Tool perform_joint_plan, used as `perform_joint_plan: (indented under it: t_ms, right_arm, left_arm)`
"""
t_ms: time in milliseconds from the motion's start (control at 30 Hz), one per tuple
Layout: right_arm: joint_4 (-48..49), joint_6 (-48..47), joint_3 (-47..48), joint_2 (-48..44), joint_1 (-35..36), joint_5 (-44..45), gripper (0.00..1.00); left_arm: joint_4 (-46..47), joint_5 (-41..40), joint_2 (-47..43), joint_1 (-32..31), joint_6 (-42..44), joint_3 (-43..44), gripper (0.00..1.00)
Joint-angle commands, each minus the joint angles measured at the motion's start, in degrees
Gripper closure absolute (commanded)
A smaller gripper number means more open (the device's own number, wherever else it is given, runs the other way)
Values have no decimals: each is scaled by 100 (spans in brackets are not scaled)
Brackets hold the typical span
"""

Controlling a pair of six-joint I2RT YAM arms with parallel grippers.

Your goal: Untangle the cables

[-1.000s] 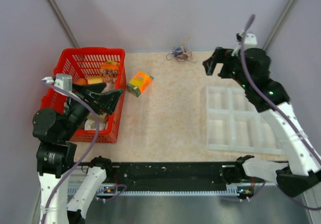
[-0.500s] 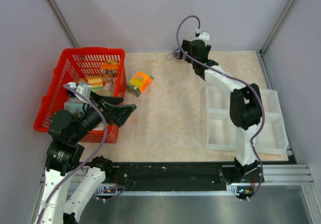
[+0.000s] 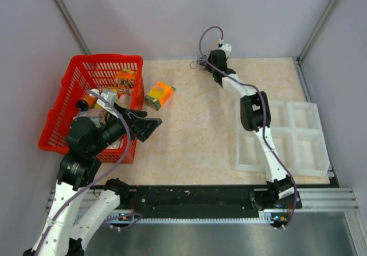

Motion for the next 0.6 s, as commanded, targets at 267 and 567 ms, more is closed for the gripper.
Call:
perform_joint_plan:
  t_ms: [267, 567]
  right_arm:
    - [-611, 326, -1168, -2033, 150, -1217, 100]
    - [-550, 545, -6205, -5972, 844, -2815, 100]
  left_arm:
    - [340, 33, 280, -75, 27, 154, 3]
    - [480, 603, 948, -93, -428, 94, 11]
